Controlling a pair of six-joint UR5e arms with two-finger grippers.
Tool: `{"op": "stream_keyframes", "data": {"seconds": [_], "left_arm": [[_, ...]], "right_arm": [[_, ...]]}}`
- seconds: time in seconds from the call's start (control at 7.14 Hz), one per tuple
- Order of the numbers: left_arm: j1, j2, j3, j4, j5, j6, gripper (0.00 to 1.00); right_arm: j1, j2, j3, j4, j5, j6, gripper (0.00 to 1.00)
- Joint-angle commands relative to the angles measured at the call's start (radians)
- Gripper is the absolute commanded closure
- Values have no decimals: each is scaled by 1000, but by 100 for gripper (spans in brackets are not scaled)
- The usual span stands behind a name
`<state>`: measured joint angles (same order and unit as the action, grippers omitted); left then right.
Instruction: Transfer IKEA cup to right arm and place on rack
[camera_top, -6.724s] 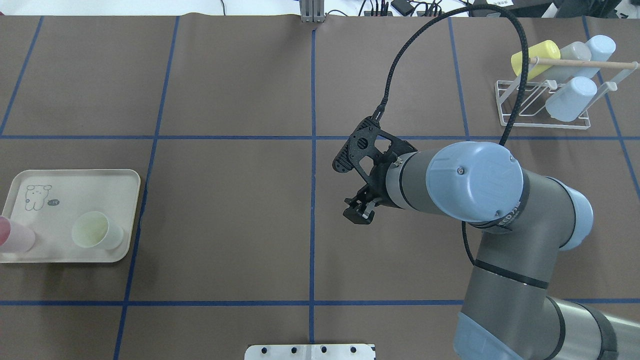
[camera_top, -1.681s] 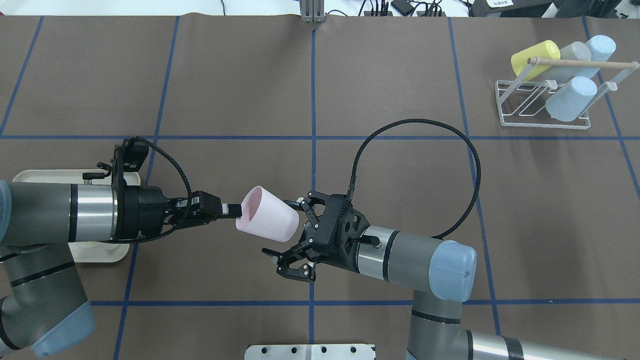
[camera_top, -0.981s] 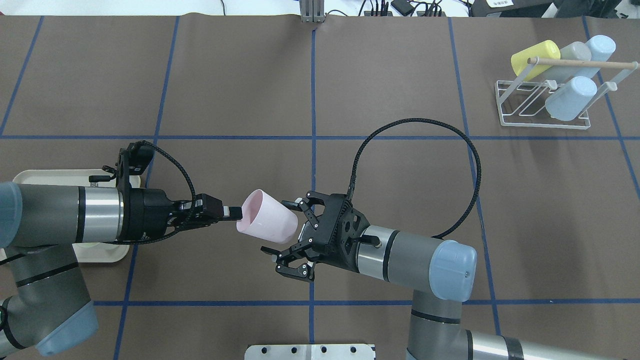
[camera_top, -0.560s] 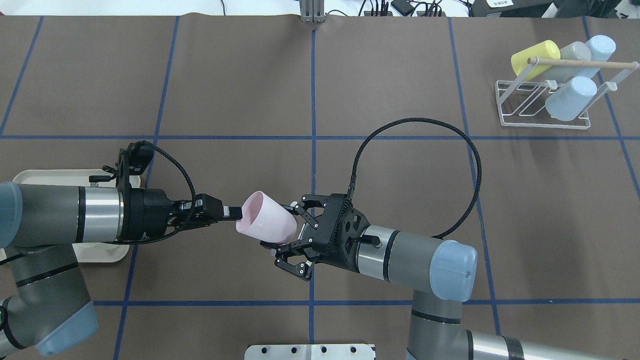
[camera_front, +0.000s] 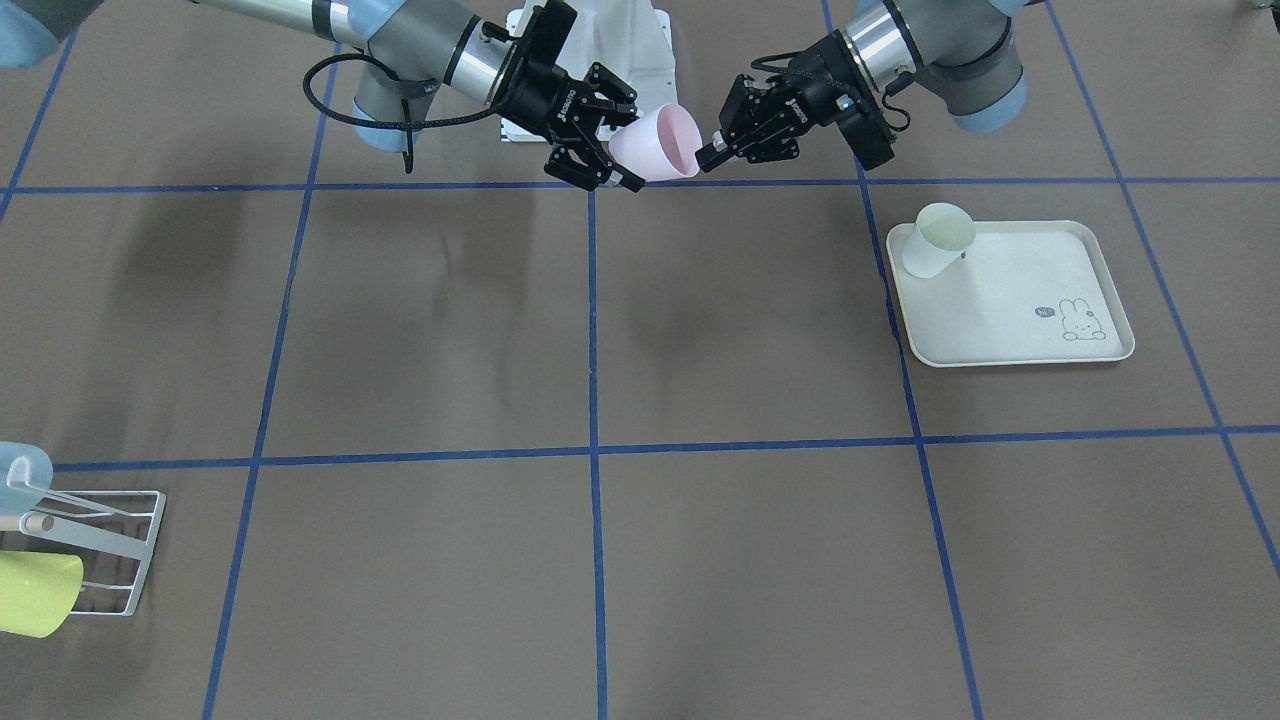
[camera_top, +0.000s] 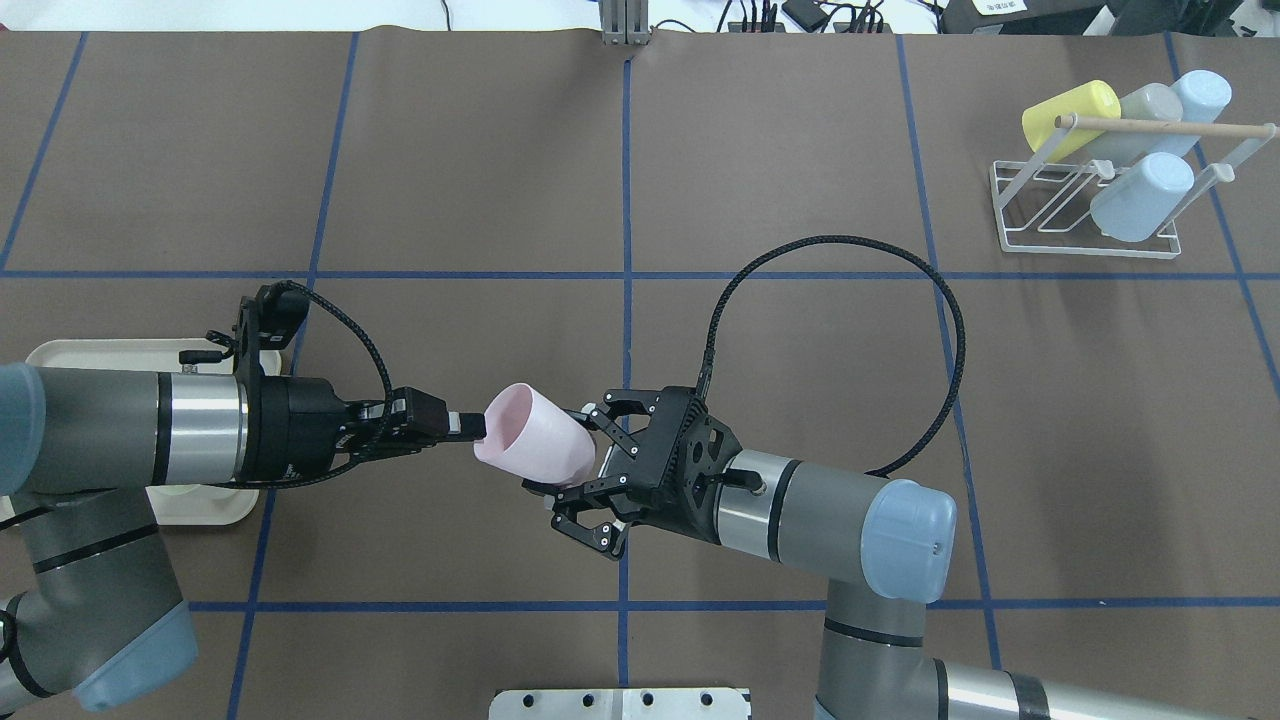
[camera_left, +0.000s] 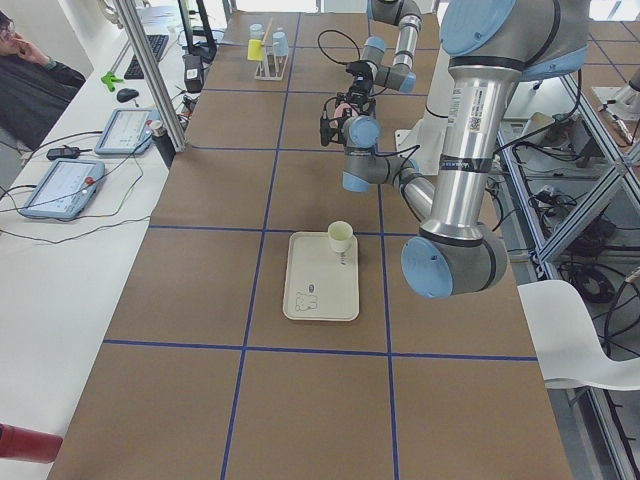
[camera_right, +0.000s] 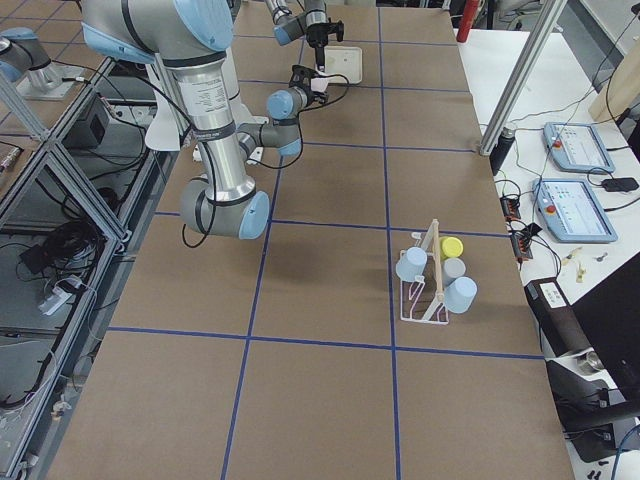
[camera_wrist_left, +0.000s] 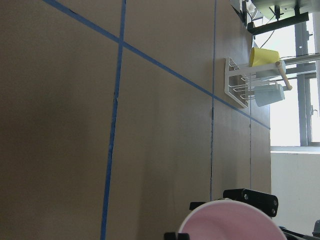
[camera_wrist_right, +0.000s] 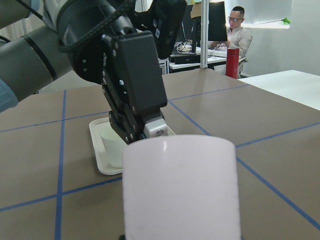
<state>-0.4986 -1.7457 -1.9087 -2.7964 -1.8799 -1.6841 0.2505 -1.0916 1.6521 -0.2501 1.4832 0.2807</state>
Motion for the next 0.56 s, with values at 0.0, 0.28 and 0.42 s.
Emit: {"op": "stream_keyframes", "data": {"seconds": [0.0,0.28,0.42], "left_arm": [[-6,2,-9,0,-2,12,0],[-35,23,-13,3,-8,29,0],[-55,81,-15,3,-10,102,0]], "right_arm": [[1,-4,0,0,0,0,100],[3,-8,0,-1,-1,2,100],[9,-13,0,-11,-1,2,100]]}}
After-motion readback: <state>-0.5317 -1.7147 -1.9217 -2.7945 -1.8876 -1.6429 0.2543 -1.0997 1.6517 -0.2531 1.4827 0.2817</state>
